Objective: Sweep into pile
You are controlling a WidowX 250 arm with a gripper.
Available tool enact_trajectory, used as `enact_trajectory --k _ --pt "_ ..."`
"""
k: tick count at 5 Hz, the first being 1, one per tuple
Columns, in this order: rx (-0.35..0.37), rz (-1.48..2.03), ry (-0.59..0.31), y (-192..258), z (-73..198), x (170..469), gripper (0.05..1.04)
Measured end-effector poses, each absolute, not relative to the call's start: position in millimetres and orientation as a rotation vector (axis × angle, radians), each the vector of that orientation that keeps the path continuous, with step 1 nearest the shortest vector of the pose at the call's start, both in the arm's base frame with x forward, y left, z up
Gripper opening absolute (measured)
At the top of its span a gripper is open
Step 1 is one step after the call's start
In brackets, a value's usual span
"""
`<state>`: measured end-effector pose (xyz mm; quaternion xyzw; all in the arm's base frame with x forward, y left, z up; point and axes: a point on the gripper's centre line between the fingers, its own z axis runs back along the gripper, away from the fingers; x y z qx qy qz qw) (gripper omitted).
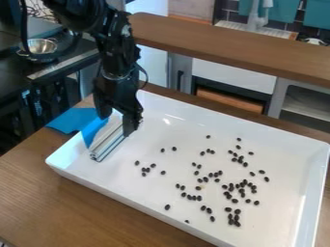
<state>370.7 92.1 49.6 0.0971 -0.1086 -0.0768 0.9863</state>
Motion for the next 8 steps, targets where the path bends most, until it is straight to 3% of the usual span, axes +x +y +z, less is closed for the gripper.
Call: enact_trajectory --k 2,8 --pt "0.179 -0.159 -0.159 91.9 33.6 369.1 1.001" --pt "0.189 -0.147 -0.122 112.3 12.8 375.4 1.001"
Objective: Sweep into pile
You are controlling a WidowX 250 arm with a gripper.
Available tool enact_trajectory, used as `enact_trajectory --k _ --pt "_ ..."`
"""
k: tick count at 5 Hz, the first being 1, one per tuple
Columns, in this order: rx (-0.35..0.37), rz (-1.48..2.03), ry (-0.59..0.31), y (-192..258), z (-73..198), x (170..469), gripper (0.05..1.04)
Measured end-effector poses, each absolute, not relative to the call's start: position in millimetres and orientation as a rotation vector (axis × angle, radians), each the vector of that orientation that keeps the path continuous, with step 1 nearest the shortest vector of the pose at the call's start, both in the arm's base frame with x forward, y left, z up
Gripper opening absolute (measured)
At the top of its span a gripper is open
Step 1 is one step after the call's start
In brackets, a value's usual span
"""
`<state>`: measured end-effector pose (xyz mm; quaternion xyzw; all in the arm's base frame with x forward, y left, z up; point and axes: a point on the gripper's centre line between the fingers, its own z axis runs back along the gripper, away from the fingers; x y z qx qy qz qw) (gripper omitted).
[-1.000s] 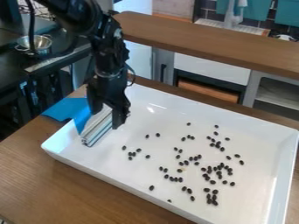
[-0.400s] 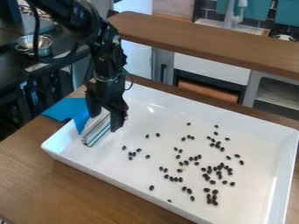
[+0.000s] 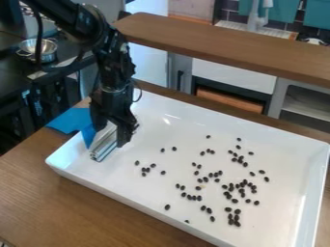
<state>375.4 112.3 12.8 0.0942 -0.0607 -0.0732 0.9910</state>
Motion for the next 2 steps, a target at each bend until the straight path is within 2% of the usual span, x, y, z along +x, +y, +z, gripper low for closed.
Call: enact_trajectory --k 1,2 --pt "0.193 -0.159 -0.119 112.3 10.7 375.6 0.948" --pt "0.178 -0.173 -0.117 110.5 9.6 375.3 0.815"
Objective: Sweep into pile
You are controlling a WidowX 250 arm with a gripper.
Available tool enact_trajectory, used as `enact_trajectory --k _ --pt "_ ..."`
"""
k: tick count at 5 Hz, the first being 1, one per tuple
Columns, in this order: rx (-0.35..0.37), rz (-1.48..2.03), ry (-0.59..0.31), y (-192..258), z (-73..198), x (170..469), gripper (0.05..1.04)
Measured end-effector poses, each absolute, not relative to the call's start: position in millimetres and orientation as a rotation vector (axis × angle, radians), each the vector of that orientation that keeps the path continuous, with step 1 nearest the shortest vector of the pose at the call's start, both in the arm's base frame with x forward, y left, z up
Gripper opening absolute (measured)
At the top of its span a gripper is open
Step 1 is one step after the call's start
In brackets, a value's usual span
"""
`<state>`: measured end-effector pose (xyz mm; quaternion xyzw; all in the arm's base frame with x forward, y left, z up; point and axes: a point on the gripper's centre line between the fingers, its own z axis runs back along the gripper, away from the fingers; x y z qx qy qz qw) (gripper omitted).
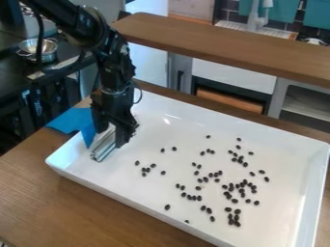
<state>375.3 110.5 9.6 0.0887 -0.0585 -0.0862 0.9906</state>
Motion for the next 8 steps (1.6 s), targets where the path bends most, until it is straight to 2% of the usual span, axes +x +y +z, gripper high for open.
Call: enact_trajectory --k 1,2,4,6,8 --pt "0.166 -0.192 -0.107 109.1 9.2 373.7 0.505" --pt "0.148 -0.196 -0.094 109.8 7.7 368.6 0.329" --pt "0.121 -0.204 -0.056 97.3 8.1 355.9 0.328" --pt "0.059 -0.198 0.005 59.6 11.6 342.3 0.328" --pt "0.037 -0.163 -0.011 21.2 7.1 338.6 0.328"
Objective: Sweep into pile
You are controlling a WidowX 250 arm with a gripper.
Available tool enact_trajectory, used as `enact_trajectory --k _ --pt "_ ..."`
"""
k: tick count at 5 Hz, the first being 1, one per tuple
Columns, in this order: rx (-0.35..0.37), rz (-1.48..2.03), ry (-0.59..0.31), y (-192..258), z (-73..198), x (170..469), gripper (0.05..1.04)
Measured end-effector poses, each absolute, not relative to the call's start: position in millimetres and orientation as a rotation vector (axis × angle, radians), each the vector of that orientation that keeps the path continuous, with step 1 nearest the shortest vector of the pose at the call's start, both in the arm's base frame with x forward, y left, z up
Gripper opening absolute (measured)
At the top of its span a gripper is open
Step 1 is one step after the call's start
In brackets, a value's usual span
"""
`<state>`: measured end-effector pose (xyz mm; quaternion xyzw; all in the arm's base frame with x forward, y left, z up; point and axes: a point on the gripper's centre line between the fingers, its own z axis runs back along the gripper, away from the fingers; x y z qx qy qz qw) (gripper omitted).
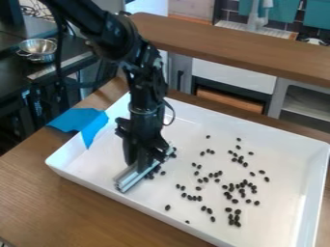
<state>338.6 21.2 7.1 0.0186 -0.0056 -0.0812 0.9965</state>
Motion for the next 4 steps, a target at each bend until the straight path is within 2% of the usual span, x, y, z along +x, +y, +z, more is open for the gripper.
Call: enact_trajectory --k 2,4 --pt "0.039 -0.141 -0.033 -4.9 4.0 336.5 0.328" --pt "-0.005 -0.161 0.005 -57.8 5.2 321.7 0.328"
